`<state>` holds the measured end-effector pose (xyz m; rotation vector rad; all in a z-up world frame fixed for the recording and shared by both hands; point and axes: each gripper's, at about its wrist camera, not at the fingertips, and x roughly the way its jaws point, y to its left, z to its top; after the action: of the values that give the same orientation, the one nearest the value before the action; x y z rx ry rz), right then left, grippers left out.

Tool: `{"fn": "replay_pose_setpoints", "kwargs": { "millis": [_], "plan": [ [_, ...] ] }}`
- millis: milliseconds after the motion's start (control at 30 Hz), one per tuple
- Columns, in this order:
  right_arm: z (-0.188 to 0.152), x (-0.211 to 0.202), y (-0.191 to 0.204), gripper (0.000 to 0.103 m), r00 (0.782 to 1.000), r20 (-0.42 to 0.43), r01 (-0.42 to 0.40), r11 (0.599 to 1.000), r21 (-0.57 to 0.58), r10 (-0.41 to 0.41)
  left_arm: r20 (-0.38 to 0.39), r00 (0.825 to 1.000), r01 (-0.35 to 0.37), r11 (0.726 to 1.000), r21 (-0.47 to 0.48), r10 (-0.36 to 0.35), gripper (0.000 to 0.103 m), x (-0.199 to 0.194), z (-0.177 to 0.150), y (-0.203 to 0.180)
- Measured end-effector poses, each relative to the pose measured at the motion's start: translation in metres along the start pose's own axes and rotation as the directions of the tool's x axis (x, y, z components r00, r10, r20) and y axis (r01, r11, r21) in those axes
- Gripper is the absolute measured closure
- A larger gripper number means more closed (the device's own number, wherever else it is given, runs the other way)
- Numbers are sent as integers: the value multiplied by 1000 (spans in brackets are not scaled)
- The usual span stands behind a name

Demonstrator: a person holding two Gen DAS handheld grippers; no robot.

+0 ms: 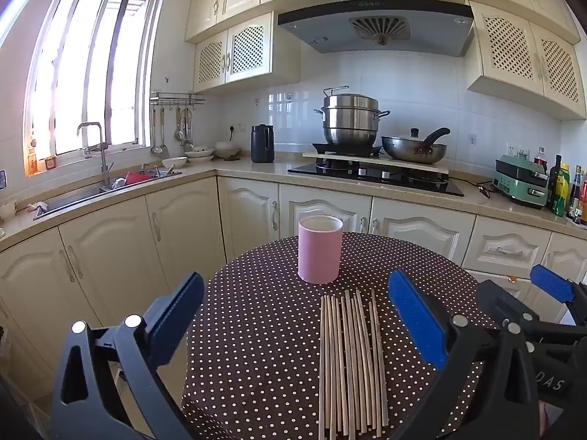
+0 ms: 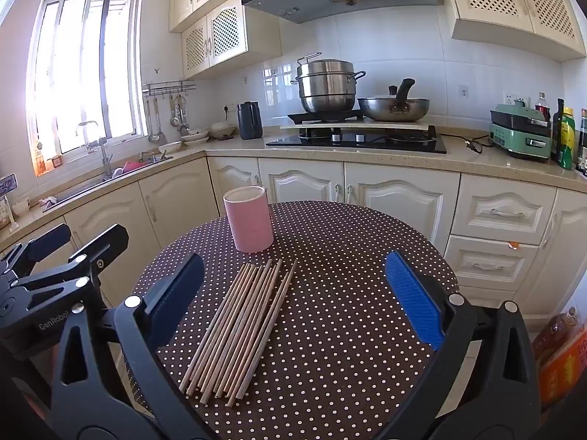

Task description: Organize utensils

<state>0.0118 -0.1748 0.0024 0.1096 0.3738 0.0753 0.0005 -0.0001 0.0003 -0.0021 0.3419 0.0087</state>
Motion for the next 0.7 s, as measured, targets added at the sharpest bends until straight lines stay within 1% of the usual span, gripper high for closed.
{"fn": "replay_pose_setpoints", "kwargs": {
  "millis": [33, 500, 533, 700],
  "plan": [
    [0, 0, -1, 6, 1000, -3, -3, 1000, 13, 3, 4, 1000, 2, 1000, 8, -3, 4, -1, 0, -1],
    [0, -4, -2, 6, 1000, 1, 5, 1000, 7, -5, 5, 1000, -4, 1000, 12, 4, 4, 1, -1, -5],
    [-4, 1, -1, 6, 1000, -5, 2, 1000, 9, -2, 4, 1000, -5, 1000, 13, 5, 4, 1, -1, -5],
    [-2, 1, -1, 6, 1000, -8, 2, 1000, 10, -2, 3, 1000, -4, 1000, 11, 4, 4, 0, -1, -4]
  ]
}}
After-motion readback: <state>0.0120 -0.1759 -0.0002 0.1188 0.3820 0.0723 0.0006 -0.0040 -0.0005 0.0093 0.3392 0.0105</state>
